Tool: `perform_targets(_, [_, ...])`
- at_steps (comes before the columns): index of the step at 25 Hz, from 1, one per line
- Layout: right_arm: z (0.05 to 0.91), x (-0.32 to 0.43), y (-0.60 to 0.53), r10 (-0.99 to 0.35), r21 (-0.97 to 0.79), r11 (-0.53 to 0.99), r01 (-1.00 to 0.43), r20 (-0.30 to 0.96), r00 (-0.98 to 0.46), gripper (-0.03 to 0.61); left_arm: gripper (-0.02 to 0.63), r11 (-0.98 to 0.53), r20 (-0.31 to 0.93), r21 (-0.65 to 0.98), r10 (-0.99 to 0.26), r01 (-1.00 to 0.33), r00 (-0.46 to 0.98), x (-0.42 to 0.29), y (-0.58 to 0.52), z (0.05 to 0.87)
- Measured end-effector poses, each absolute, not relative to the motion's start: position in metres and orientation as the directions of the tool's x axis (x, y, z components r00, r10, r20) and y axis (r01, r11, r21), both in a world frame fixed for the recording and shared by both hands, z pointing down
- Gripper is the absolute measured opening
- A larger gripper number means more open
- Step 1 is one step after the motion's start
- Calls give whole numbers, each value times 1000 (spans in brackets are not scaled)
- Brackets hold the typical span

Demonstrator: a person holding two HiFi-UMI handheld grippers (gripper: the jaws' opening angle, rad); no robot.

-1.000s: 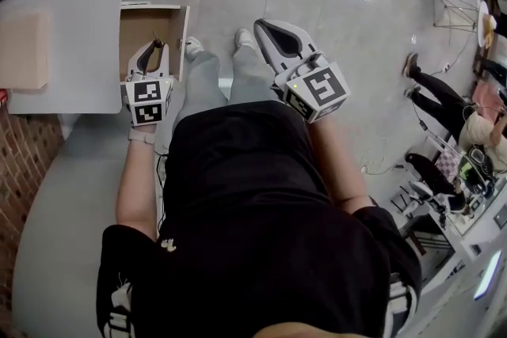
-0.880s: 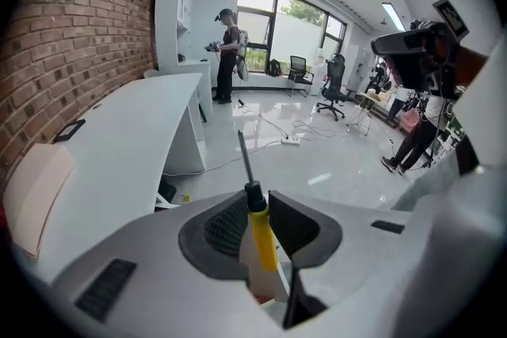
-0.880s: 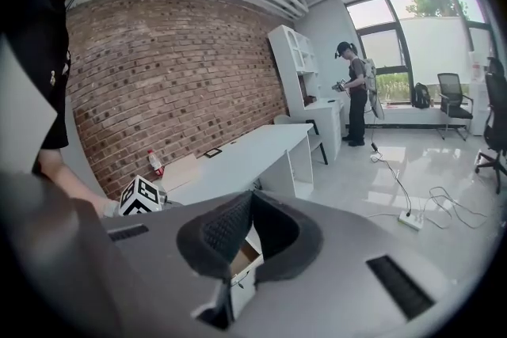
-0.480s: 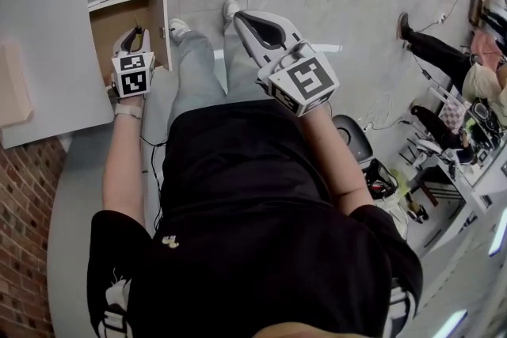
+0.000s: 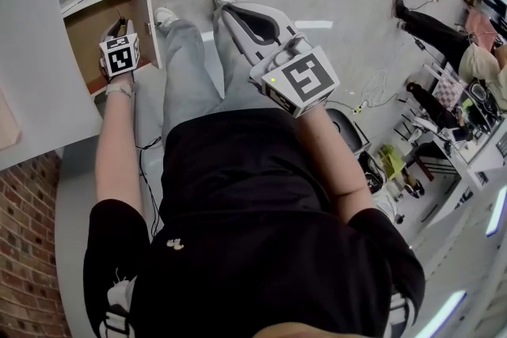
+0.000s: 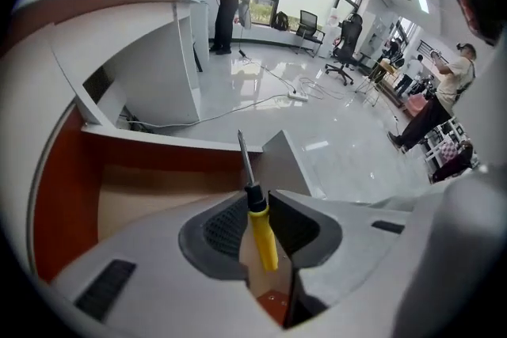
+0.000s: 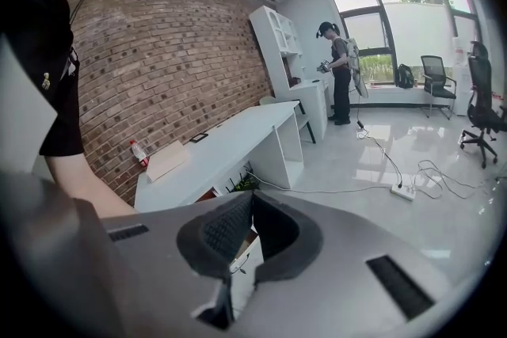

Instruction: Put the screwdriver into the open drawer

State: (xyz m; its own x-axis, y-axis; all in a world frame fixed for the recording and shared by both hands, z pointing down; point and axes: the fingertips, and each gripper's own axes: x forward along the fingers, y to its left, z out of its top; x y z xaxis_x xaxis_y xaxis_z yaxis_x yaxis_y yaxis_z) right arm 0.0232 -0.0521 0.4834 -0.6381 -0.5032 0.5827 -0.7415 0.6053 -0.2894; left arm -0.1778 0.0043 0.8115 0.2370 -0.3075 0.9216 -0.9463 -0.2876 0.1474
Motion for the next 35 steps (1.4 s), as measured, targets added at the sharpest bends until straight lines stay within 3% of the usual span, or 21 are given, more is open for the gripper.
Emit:
perform_targets(18, [540, 15, -44, -434, -368, 549, -751, 642, -632, 11, 86, -244, 963, 190, -144, -951, 229, -199, 21, 930])
perform_targets(35, [546, 18, -46, -417, -396, 531, -749, 648, -637, 11, 89, -151, 966, 213, -116, -965, 231, -208, 17, 927])
